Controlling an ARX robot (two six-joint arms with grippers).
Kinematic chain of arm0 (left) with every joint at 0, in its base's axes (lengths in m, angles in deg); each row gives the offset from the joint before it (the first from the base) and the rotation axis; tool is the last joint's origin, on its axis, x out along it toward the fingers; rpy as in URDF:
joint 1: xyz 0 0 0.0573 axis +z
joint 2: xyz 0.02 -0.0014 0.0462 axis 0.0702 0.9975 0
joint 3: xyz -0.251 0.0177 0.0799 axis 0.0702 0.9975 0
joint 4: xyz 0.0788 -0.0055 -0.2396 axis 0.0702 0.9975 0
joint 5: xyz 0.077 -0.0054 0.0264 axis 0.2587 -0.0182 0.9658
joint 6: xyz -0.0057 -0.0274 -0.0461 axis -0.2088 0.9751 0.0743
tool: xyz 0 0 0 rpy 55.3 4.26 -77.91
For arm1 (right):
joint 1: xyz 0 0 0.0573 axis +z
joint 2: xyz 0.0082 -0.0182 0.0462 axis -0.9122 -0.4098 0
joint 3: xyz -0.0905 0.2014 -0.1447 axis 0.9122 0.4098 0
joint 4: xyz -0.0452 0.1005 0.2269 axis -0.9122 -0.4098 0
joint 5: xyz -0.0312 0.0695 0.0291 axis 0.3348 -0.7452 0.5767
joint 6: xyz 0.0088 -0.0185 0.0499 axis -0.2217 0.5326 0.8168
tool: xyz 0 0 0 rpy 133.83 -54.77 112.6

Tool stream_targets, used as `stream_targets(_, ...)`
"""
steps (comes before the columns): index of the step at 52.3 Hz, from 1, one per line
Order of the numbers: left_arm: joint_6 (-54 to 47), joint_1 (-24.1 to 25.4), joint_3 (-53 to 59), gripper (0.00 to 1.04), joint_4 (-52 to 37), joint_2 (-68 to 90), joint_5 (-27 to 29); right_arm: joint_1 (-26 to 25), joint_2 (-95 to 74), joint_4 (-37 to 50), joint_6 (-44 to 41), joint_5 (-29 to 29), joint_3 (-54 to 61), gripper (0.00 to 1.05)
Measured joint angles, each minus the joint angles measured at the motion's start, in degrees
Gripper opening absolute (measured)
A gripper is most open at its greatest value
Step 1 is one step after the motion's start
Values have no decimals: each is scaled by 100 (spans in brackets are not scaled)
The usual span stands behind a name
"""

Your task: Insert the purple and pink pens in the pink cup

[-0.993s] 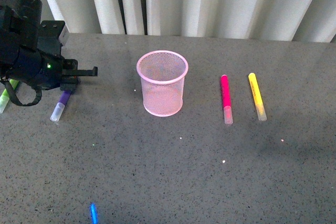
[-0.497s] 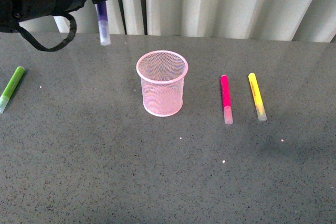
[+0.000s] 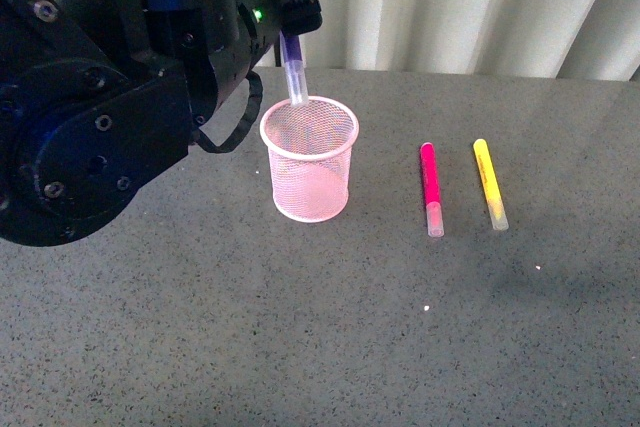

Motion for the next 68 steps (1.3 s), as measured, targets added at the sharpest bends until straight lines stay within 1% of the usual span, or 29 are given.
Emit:
stream_targets(4, 2, 0, -140, 13, 2, 177, 90, 0, 0, 0, 0, 0, 0, 98)
stream_targets(15, 61, -46, -428, 13, 68, 481, 107, 0, 0, 0, 0, 0, 0, 98)
stream_targets(38, 315, -11, -474, 13, 223, 782, 269, 0, 0, 0, 2, 0, 0, 98)
stream_targets(56, 498, 7, -479, 13, 249, 791, 256, 0, 0, 0, 2, 0, 0, 98)
stream_targets(68, 881, 7, -297, 13, 310, 791, 302, 0, 0, 0, 0, 0, 0, 98)
